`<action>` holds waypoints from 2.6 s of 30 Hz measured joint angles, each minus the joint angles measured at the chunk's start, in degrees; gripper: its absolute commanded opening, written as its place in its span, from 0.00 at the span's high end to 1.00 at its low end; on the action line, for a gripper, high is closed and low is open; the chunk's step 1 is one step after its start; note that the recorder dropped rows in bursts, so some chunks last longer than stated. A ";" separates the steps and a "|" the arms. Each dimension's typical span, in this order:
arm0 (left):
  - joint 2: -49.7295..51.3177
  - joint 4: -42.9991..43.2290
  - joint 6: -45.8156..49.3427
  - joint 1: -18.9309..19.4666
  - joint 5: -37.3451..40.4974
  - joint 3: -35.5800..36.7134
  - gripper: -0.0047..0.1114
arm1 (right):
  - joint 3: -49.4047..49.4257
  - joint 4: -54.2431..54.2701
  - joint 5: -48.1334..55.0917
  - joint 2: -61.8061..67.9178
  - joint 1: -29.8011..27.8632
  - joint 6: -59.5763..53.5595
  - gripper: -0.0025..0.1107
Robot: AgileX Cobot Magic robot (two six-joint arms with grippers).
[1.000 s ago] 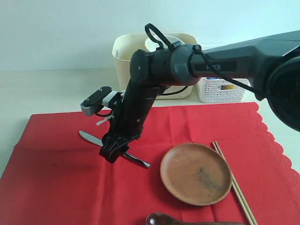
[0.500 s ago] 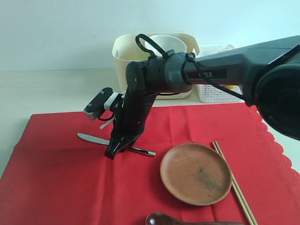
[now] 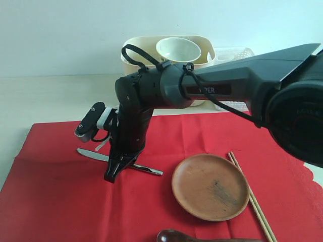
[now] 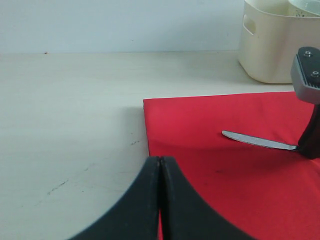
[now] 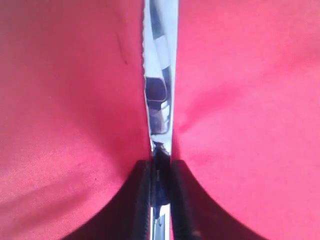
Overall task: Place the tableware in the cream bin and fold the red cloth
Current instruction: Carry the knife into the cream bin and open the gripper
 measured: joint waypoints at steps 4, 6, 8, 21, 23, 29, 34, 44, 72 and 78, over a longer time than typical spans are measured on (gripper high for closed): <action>0.00 0.00 0.00 0.00 0.00 0.00 0.96 | 0.00 0.00 0.33 0.00 0.00 0.15 0.98; 0.00 0.00 0.00 0.00 0.00 0.00 0.96 | 0.00 -0.12 0.33 0.00 0.00 0.24 0.98; 0.00 0.00 0.00 0.00 0.00 0.00 0.96 | 0.00 -0.23 0.20 0.00 0.00 0.28 0.98; 0.00 0.00 0.00 0.00 0.00 0.00 0.96 | 0.86 -0.09 -2.63 -6.78 0.07 0.37 0.98; 0.00 0.00 0.00 0.00 0.00 0.00 0.96 | 1.08 0.94 -2.65 -8.78 -0.58 0.37 0.98; 0.00 0.00 0.00 0.00 0.00 0.00 0.96 | 1.08 10.71 -4.07 -16.93 -9.39 -1.37 0.98; 0.00 0.00 0.00 0.00 0.00 0.00 0.96 | 1.08 22.27 -6.68 -20.11 -16.55 -7.60 0.98; 0.00 0.00 0.00 0.00 0.00 0.00 0.96 | -2.10 67.46 -16.05 -15.42 -28.92 -46.79 0.98; 0.00 0.00 0.00 0.00 0.00 0.00 0.96 | -26.66 67.77 -4.17 10.78 -29.28 -50.45 0.55; 0.00 0.00 0.00 0.00 0.00 0.00 0.96 | -26.66 55.69 -2.81 5.85 -29.28 -34.83 0.55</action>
